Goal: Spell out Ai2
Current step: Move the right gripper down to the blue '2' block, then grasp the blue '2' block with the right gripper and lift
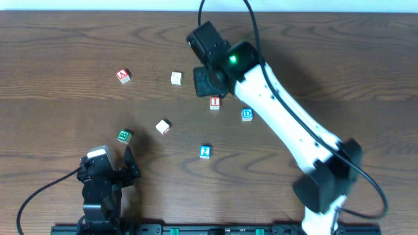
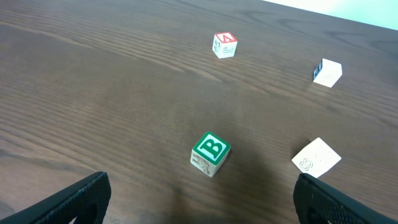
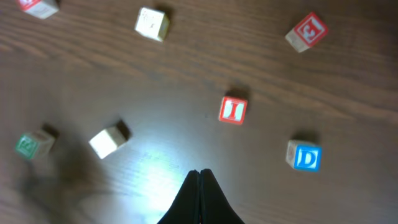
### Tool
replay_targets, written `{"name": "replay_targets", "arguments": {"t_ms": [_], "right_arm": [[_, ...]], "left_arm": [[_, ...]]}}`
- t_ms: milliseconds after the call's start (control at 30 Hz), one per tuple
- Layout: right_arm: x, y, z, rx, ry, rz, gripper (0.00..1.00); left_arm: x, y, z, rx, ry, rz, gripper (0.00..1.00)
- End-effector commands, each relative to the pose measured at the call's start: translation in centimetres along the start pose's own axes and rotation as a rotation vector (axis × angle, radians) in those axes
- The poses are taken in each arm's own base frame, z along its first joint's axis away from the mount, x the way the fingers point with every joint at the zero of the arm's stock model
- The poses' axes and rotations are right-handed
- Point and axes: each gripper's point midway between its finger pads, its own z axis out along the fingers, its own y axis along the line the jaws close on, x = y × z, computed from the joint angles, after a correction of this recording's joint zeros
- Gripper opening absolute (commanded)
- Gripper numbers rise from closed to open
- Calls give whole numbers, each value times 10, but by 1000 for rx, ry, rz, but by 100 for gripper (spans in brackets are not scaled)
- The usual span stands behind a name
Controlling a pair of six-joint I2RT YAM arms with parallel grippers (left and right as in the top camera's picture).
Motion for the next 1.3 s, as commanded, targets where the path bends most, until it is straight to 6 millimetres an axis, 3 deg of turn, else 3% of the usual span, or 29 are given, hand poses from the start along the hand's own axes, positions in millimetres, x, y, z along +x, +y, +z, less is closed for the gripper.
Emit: {"name": "replay_targets", "arguments": {"t_ms": [0, 300, 533, 600, 800, 933, 1267], "right_arm": [[28, 3, 1, 11, 6, 29, 1], [92, 12, 9, -31, 15, 76, 1], [144, 7, 28, 2, 108, 140, 1], [153, 13, 32, -17, 124, 125, 8], [163, 27, 38, -44, 117, 85, 24], [168, 26, 50, -21, 140, 81, 33], [180, 24, 84, 34, 189, 117, 43]], "left_arm": [[6, 2, 3, -9, 10, 8, 95], [6, 2, 3, -9, 10, 8, 95], [6, 2, 3, -9, 10, 8, 95], [6, 2, 3, -9, 10, 8, 95], [6, 2, 3, -9, 10, 8, 95], [6, 2, 3, -9, 10, 8, 95], [6, 2, 3, -9, 10, 8, 95]]}}
